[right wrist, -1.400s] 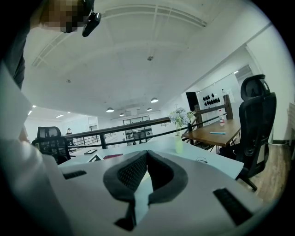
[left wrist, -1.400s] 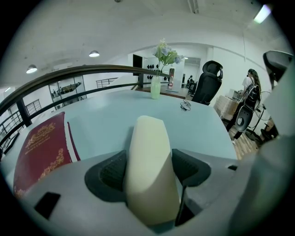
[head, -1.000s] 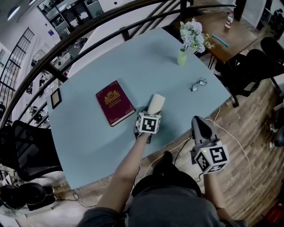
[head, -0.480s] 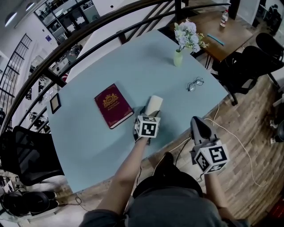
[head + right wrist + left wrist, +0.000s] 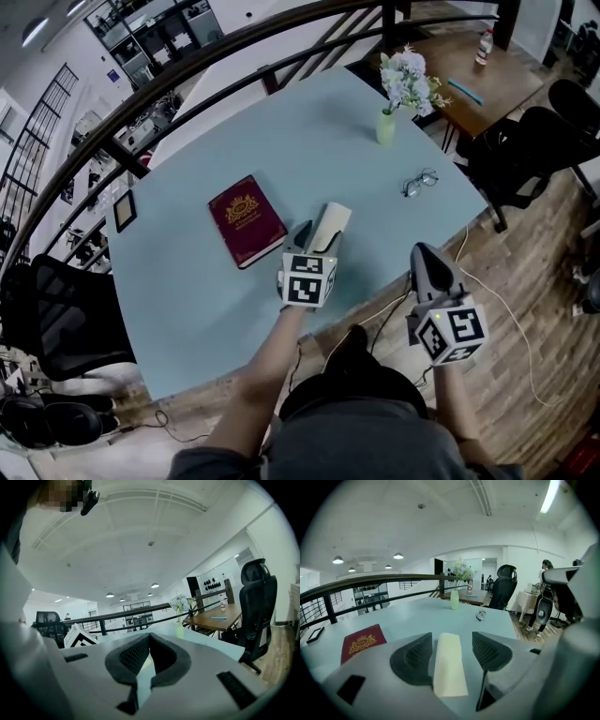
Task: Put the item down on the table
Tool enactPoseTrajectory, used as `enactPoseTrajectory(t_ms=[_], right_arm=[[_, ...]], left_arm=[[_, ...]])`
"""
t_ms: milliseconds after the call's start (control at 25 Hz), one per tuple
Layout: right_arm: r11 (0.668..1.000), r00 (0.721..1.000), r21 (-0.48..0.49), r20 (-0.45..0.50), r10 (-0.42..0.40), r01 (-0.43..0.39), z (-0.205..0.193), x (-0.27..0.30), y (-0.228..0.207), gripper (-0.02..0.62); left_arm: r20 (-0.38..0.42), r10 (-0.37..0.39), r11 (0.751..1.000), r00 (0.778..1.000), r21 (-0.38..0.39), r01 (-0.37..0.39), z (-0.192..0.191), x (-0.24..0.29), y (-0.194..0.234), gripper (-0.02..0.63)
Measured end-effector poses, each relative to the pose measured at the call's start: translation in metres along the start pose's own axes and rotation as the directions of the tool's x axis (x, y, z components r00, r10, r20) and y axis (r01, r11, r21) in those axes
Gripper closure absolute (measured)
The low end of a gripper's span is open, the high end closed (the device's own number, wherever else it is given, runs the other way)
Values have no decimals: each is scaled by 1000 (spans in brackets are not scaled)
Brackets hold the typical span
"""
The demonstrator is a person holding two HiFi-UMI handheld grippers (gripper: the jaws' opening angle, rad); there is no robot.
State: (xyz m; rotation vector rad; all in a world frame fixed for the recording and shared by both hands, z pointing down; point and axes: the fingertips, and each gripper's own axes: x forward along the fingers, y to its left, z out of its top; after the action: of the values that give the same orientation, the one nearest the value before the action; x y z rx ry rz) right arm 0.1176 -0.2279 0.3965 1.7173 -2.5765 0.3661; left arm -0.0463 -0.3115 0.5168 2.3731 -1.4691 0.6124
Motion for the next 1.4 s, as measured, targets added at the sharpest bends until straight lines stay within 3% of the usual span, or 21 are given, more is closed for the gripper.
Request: enactPoseTrajectory(t_ms=[200, 440, 1120, 1400], right_arm=[[1000, 1000, -6, 16, 5, -5, 5, 3, 0, 592], [1000, 999, -13, 25, 20, -20, 11, 9, 3, 592], [996, 996, -42, 39, 79, -77, 20, 21, 23, 592], [994, 995, -61, 45, 93, -90, 22, 23, 30, 592]], left_arm=[[127, 34, 999, 991, 15, -36, 32, -31, 5, 385], [218, 60, 998, 974, -50, -50, 52, -63, 13, 453], [294, 144, 983, 945, -156, -101, 49, -124, 43, 591], [322, 171, 975, 931, -193, -113, 49, -143, 48, 600]])
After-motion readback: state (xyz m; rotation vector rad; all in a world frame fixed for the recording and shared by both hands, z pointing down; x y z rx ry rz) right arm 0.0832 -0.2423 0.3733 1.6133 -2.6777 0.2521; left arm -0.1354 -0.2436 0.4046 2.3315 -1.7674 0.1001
